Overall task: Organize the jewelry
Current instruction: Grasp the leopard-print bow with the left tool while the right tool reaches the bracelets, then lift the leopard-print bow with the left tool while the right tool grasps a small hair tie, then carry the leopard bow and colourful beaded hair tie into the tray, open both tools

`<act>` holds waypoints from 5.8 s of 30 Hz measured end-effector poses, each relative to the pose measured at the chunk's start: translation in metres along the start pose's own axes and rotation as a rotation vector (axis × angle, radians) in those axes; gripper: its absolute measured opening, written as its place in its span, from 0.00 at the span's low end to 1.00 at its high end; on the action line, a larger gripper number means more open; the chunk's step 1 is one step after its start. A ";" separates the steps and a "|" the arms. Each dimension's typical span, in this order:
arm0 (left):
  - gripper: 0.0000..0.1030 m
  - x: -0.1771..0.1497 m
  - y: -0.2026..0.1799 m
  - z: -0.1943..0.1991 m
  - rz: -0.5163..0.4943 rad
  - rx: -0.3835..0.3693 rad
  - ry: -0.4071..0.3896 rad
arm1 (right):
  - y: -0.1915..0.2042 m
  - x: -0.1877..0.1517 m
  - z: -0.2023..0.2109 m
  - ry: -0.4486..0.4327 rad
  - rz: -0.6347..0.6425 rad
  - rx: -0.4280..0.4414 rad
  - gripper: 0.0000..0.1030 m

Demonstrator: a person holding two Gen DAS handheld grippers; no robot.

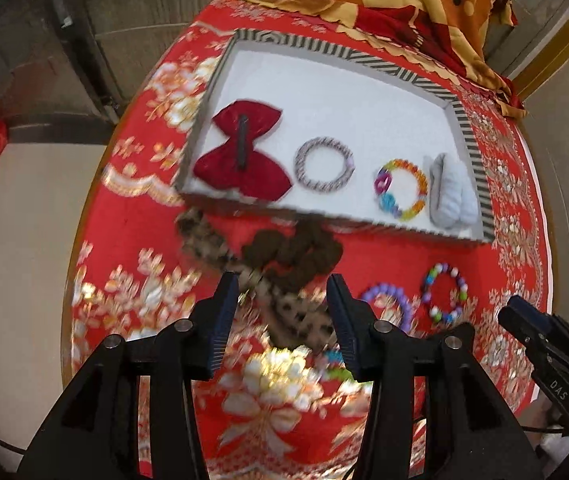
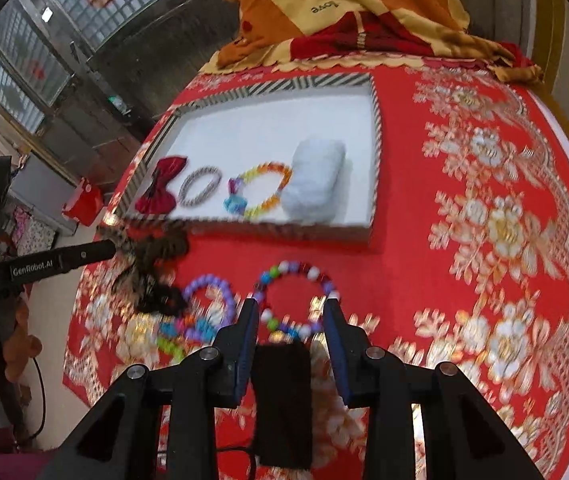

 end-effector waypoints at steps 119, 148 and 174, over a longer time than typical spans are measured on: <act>0.14 0.127 0.017 -0.003 0.009 -0.025 -0.122 | 0.116 0.146 -0.036 -0.101 0.237 0.144 0.12; 0.14 0.156 0.009 -0.043 -0.019 -0.021 -0.078 | 0.102 0.165 -0.084 -0.035 0.191 0.123 0.12; 0.14 0.186 0.041 -0.110 0.037 0.047 -0.018 | 0.055 0.168 -0.170 0.099 0.050 0.043 0.12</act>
Point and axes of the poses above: each gripper's, at about its wrist camera, not at the fingertips, and z roughly against the way its jaws point, y to its left, x to its top, the point moved 8 cm from there along -z, roughly the way its jaws point, and after that the axes turned 8 degrees about -y, right-handed, at the moved point
